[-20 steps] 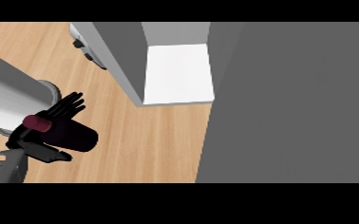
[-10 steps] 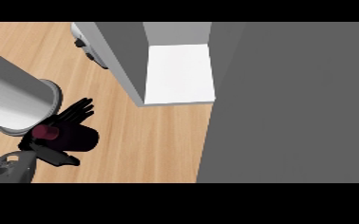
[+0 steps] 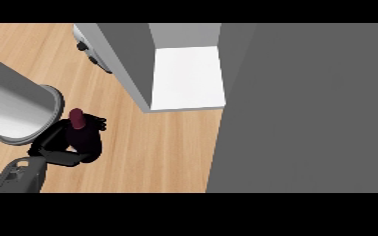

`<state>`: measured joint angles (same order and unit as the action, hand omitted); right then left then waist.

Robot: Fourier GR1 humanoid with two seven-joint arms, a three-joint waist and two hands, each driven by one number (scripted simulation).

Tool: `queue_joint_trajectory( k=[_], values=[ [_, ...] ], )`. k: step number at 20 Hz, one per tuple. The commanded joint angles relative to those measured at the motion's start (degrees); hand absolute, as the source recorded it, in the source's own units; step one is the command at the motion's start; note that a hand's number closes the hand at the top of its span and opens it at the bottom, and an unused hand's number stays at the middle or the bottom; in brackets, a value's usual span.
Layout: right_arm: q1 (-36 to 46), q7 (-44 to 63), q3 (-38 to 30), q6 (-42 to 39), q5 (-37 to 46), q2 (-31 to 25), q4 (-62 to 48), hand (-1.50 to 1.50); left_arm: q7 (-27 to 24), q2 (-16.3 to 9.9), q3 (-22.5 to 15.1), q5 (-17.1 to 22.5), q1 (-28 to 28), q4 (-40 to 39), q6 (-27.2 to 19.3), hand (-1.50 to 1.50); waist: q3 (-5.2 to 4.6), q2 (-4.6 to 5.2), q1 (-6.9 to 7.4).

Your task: Pick up the wine, place it into the cabinet and close the cabinet

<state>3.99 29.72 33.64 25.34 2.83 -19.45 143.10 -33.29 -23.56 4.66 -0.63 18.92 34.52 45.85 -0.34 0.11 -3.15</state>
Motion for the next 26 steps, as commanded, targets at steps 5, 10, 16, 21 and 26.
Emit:
queue_joint_trajectory(
  k=[5,10,16,21,26],
  values=[
    [-4.84,1.24,1.74,0.49,1.93,-2.63,9.58,-1.5,-12.18,0.52,-2.47,-0.03,-0.4,-0.78,7.1,1.5,0.03,-0.25,0.01],
    [-3.27,2.32,-2.3,0.79,-0.68,-3.34,8.92,-1.5,-17.23,-1.14,-5.42,-0.79,-2.59,3.13,6.86,1.5,0.1,-0.3,1.48],
    [-4.18,1.5,-0.92,2.02,0.41,-3.58,9.37,-1.5,-12.24,10.49,2.45,6.41,-5.58,2.52,-19.46,1.5,0.29,-0.84,2.26],
    [-5.95,1.26,2.0,3.5,4.63,-4.01,9.99,-1.5,-8.24,15.91,1.35,8.03,-8.93,12.1,-25.89,1.5,0.35,-0.64,2.68],
    [-8.64,1.0,0.68,3.21,2.44,-6.71,13.25,-1.5,-5.08,18.9,-3.11,8.23,-16.84,23.92,-24.95,1.5,0.41,-0.68,2.77]
  ],
)
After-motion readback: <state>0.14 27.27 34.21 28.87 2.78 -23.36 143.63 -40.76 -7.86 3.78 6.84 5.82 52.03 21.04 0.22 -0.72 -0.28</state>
